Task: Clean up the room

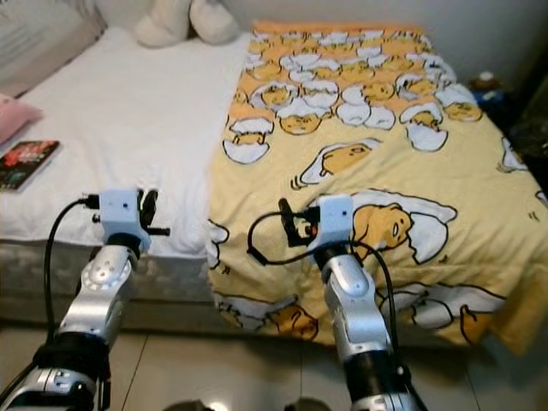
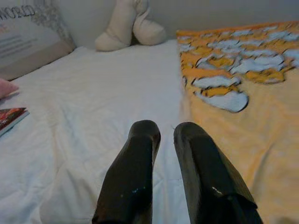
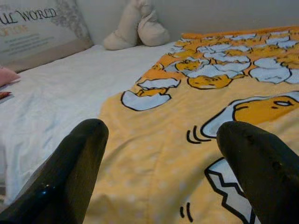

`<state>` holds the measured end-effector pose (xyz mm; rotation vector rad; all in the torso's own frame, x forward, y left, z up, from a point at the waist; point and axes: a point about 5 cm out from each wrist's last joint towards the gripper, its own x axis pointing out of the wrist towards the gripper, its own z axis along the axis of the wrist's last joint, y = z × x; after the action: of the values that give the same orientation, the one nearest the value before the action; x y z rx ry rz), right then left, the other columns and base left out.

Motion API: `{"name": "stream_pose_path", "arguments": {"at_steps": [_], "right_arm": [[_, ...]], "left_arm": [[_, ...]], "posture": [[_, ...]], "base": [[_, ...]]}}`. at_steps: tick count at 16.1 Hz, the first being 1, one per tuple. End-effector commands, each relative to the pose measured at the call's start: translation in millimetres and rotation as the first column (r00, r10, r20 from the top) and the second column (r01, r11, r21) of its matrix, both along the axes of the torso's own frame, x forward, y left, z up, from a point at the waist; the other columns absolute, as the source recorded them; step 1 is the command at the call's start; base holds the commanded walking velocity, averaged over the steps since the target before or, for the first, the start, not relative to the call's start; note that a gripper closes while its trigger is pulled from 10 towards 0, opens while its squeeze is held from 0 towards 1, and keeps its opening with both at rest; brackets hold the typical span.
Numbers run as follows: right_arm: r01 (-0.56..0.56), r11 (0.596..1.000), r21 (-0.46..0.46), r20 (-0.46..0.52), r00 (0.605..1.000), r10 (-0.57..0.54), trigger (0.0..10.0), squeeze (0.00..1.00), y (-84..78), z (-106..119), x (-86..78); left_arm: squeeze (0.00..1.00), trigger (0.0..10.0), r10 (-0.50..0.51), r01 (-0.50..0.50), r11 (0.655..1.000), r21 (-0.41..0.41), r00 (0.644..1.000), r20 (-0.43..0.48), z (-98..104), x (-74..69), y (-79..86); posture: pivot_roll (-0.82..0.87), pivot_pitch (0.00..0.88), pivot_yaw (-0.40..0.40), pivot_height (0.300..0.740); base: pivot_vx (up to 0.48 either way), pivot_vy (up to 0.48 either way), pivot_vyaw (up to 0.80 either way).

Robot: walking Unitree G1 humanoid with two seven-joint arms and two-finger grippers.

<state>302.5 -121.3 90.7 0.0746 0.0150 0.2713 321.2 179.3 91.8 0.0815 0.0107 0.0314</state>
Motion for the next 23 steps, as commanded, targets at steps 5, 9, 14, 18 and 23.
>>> {"name": "stream_pose_path", "arguments": {"at_steps": [5,9,14,18,23], "right_arm": [[0.129,0.991,0.038,-0.006,0.992,-0.128,10.0,0.00,-15.4,-6,-1.0],[0.216,0.975,0.058,0.011,0.976,-0.217,10.0,0.00,-36.6,-3,-5.6],[0.182,0.983,-0.039,0.020,0.983,-0.181,10.0,1.00,-48.1,-6,-26.5],[0.139,0.990,-0.002,0.056,0.989,-0.139,10.0,1.00,-35.1,4,-16.8],[0.170,0.985,0.026,0.020,0.985,-0.171,10.0,1.00,-34.2,-1,-18.0]], "left_arm": [[1.00,10.0,-0.011,0.011,1.000,-0.027,1.000,0.025,14,-2.6,7.7],[1.00,10.0,0.015,-0.016,0.995,-0.103,1.000,-0.012,14,-42.0,27.4],[1.00,10.0,-0.077,0.074,0.995,-0.067,0.996,-0.035,13,-66.7,9.5],[1.00,10.0,-0.066,0.065,0.996,-0.054,0.998,-0.019,23,-57.6,13.1],[1.00,10.0,-0.036,0.033,0.997,-0.074,0.999,-0.035,13,-63.6,21.1]], "posture": [[-0.10,0.000,0.059,0.740],[-0.08,0.000,0.059,0.740],[-0.06,0.000,0.025,0.740],[-0.07,0.000,0.034,0.740],[-0.07,0.000,0.039,0.740]], "base": [[0.000,0.000,0.00],[0.000,0.000,0.00],[0.000,0.000,0.00],[0.000,0.000,0.00],[0.000,0.000,0.00]]}}
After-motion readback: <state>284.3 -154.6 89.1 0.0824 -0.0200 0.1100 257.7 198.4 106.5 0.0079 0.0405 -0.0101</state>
